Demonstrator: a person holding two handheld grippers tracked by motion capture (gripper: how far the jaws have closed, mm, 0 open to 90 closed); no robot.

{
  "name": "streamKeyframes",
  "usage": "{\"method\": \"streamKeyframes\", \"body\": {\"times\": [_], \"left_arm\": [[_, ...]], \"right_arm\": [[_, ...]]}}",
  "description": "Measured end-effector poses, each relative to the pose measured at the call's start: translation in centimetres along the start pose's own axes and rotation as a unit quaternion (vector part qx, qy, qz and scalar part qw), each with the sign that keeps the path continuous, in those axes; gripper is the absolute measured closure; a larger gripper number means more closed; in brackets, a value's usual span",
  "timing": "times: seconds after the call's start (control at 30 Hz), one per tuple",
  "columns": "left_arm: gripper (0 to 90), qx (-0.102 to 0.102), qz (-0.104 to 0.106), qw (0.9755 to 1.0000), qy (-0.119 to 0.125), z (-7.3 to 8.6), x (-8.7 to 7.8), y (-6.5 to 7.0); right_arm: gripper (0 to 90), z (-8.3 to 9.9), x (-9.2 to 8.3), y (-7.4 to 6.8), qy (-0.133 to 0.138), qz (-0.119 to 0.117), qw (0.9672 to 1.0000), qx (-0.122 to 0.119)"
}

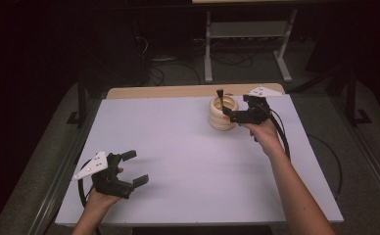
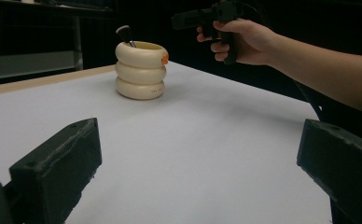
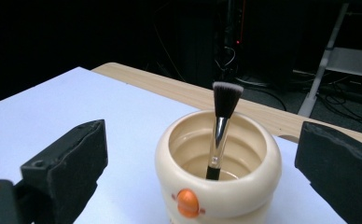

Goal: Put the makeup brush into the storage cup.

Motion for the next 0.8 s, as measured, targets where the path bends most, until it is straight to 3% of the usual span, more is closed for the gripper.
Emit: {"method": "streamKeyframes", "body": {"times": [0.8], "left_arm": [[0.0,0.005,-0.004,1.0,-0.001,0.0,-0.4,-0.1]], "right_arm": [[1.3,1.5,-4.7,-1.5,0.029,-0.007,0.9995,-0.014]]}}
Point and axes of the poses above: each handheld gripper's, and its own axes: x roughly forward along the jaws, z roughly out of its underside, y roughly to its right, the point moved 6 cm from there along x, roughly forward along the jaws, and after that the axes turned 13 degrees about y, right-handed, at the moved point
